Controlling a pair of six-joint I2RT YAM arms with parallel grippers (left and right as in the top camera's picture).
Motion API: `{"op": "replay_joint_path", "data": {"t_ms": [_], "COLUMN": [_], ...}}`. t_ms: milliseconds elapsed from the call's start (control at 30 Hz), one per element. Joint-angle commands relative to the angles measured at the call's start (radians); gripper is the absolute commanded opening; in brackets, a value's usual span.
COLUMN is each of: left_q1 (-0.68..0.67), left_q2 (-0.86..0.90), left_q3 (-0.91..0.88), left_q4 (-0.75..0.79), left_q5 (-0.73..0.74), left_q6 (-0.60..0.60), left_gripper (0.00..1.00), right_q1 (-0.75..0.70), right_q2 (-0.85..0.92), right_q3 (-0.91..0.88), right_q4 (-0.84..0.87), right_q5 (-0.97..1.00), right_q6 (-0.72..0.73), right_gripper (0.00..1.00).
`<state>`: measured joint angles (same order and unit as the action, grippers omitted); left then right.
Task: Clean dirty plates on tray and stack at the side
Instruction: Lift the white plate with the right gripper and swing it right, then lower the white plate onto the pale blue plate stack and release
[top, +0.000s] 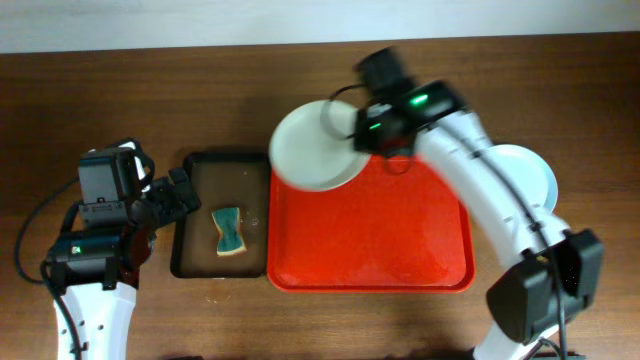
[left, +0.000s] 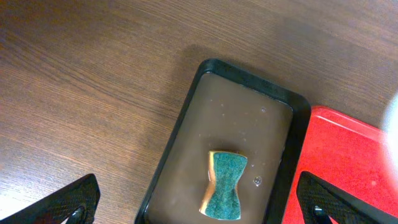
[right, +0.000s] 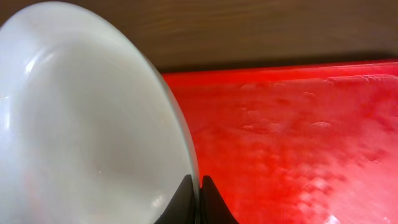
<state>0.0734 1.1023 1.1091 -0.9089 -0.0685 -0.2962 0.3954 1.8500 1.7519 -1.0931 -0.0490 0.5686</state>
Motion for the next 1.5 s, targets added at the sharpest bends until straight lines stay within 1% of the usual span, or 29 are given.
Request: {"op": "replay_joint_path", "data": {"t_ms": [0, 100, 167, 233, 300, 400, 500, 600, 700, 800, 833, 867, 900, 933, 967, 1033, 1067, 1200, 1233, 1267, 1300, 1333, 1367, 1400, 1433, 1467], "left_q1": [0.003, 0.003, 0.003, 0.003, 0.003, 0.003, 0.003, 0.003, 0.003, 0.003, 0.003, 0.003, 0.003, 0.003, 0.003, 0.003, 0.003, 0.003, 0.003, 0.003, 0.003, 0.003, 0.003, 0.003, 0.003, 0.003], "left_q2": [-0.005, -0.005, -0.005, -0.005, -0.005, -0.005, -0.005, -0.005, -0.005, -0.005, -0.005, -0.005, -0.005, -0.005, -0.005, -0.005, -0.005, -0.005, -0.005, -0.005, -0.005, -0.005, -0.005, -0.005, -0.005, -0.005], "left_q3": [0.012, 0.012, 0.012, 0.012, 0.012, 0.012, 0.012, 0.012, 0.012, 0.012, 0.012, 0.012, 0.012, 0.012, 0.012, 0.012, 0.012, 0.012, 0.012, 0.012, 0.012, 0.012, 0.012, 0.012, 0.012, 0.012], "left_q4": [0.001, 0.001, 0.001, 0.002, 0.001, 0.001, 0.002, 0.001, 0.001, 0.002, 0.001, 0.002, 0.001, 0.001, 0.002, 0.002, 0.002, 0.001, 0.002, 0.001, 0.002, 0.002, 0.001, 0.002, 0.002, 0.001], "left_q5": [-0.007, -0.007, -0.007, -0.007, -0.007, -0.007, -0.007, -0.007, -0.007, -0.007, -0.007, -0.007, -0.007, -0.007, -0.007, -0.007, -0.007, -0.007, -0.007, -0.007, -0.007, -0.007, -0.007, -0.007, -0.007, -0.007], "left_q6": [-0.006, -0.006, -0.006, -0.006, -0.006, -0.006, -0.006, -0.006, -0.006, -0.006, -0.006, -0.006, -0.006, -0.006, -0.006, -0.006, -0.006, -0.006, -0.006, -0.006, -0.006, -0.006, -0.006, -0.006, -0.006, -0.006], "left_gripper": [0.99, 0.99, 0.99, 0.99, 0.99, 0.99, 0.99, 0.99, 0.99, 0.99, 0.99, 0.99, 0.99, 0.99, 0.99, 0.99, 0.99, 0.99, 0.99, 0.99, 0.99, 0.99, 0.99, 0.99, 0.99, 0.99], "right_q1": [-0.182, -0.378, -0.501, -0.604, -0.678, -0.793, -0.888, -0.940, -0.946, -0.945, -0.945, -0.945, -0.945, -0.945, -0.945, -0.945, -0.945, -0.945, -0.945, -0.945, -0.945, -0.945, -0.945, -0.945, -0.945, -0.945], "right_q2": [-0.047, -0.047, -0.047, -0.047, -0.047, -0.047, -0.047, -0.047, -0.046, -0.046, -0.046, -0.047, -0.047, -0.046, -0.046, -0.046, -0.046, -0.046, -0.046, -0.046, -0.046, -0.046, -0.046, -0.045, -0.045, -0.045], "right_q3": [0.007, 0.005, -0.005, -0.037, -0.071, -0.155, -0.245, -0.329, -0.377, -0.379, -0.379, -0.379, -0.379, -0.379, -0.379, -0.379, -0.379, -0.380, -0.385, -0.399, -0.431, -0.481, -0.526, -0.557, -0.571, -0.569], "right_q4": [-0.100, -0.225, -0.306, -0.354, -0.372, -0.358, -0.315, -0.237, -0.164, -0.139, -0.139, -0.136, -0.134, -0.132, -0.135, -0.156, -0.167, -0.206, -0.212, -0.216, -0.207, -0.162, -0.112, -0.059, -0.015, 0.007], "right_q5": [-0.152, -0.141, -0.042, 0.032, 0.064, 0.125, 0.140, 0.140, 0.140, 0.140, 0.140, 0.140, 0.139, 0.135, 0.127, 0.087, 0.087, 0.086, 0.082, 0.079, 0.070, 0.049, 0.007, -0.081, -0.144, -0.145], "right_q6": [0.008, 0.008, 0.008, 0.008, 0.008, 0.009, 0.009, 0.009, 0.008, 0.008, 0.004, -0.027, -0.068, -0.147, -0.188, -0.221, -0.220, -0.219, -0.219, -0.216, -0.212, -0.212, -0.210, -0.210, -0.210, -0.210], "right_gripper": [0.04, 0.04, 0.04, 0.04, 0.04, 0.04, 0.04, 0.04, 0.05, 0.16, 0.22, 0.30, 0.41, 0.58, 0.64, 0.75, 0.76, 0.76, 0.74, 0.72, 0.72, 0.71, 0.66, 0.54, 0.31, 0.37]}}
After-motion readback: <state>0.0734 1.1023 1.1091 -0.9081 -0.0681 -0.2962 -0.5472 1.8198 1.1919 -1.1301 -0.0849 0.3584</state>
